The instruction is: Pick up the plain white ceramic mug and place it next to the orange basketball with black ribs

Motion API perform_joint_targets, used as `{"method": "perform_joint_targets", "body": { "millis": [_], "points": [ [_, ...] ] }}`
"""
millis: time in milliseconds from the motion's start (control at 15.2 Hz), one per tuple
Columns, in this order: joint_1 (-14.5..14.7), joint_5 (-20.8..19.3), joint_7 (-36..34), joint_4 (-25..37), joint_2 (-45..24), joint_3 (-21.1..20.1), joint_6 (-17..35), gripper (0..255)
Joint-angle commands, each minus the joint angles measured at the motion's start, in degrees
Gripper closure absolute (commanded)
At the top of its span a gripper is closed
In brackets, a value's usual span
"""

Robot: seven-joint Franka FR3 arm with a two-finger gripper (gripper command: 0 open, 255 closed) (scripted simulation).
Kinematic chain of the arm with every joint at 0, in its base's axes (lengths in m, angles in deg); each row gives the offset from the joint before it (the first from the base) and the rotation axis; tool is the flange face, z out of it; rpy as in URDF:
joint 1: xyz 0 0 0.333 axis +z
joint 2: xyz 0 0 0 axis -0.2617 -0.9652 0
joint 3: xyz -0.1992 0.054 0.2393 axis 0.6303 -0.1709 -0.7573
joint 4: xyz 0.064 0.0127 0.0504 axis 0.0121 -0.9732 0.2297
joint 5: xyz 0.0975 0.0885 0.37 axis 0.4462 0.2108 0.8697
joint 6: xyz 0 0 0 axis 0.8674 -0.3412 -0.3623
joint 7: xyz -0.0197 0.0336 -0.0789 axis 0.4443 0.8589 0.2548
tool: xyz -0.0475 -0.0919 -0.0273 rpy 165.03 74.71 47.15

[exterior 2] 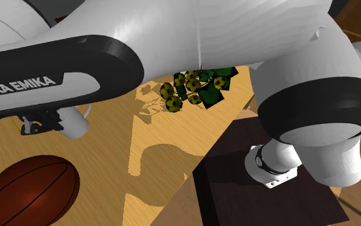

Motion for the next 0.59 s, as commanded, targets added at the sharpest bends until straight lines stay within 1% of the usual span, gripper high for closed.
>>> {"method": "perform_joint_targets", "body": {
  "millis": [0,528],
  "points": [
    [0.1,0.0,0.0,-1.8,0.1,0.0,1.7,255],
    [0.4,0.1,0.3,-7.7,-0.1,-0.1,7.8,255]
  ]
}}
